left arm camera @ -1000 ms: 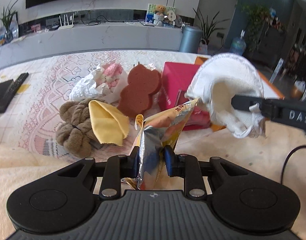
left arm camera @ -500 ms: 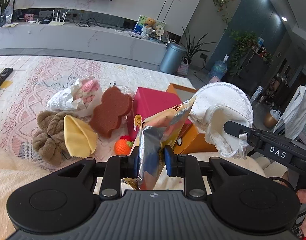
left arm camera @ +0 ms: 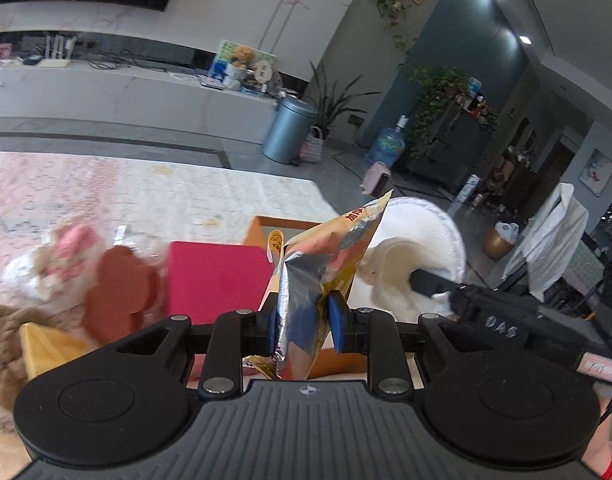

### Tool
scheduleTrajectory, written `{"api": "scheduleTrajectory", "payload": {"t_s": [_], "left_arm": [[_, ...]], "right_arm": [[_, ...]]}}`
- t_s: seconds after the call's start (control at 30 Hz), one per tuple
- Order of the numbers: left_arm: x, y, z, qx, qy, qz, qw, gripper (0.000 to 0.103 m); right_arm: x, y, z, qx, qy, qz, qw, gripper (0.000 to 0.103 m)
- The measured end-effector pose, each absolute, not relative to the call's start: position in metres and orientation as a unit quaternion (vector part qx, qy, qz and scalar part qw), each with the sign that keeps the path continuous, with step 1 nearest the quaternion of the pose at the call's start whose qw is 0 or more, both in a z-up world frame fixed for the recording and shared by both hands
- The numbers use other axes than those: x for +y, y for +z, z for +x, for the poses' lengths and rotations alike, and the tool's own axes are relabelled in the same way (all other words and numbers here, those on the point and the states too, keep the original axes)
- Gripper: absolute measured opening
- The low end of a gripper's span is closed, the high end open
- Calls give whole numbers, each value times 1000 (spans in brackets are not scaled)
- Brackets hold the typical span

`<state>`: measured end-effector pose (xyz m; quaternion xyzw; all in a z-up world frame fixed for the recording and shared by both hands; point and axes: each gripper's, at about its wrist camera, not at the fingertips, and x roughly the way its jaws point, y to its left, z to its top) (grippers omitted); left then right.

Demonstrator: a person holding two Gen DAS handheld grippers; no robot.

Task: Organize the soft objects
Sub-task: 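Carry the snack bag with the left tool while the right tool carries the white pad into the orange box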

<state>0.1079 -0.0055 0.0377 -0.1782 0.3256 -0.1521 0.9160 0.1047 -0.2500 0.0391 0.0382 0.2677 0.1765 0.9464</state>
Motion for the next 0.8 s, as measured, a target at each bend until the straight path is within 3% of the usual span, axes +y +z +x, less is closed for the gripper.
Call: {"api": "scheduleTrajectory", "payload": {"t_s": [0.3,0.6,0.8], "left_arm": [[-62,23,196,403,-175,-205,875,28],[-102,-16,262,523,-128,-145,830,28],[-118,-35,279,556,-118,-110,815,21]], "right_arm": [[-287,14,166,332,143,5,932,12],[-300,-31,235,444,165,-7,881,12],[-296,-59,260,505,192,-21,841,12]]}}
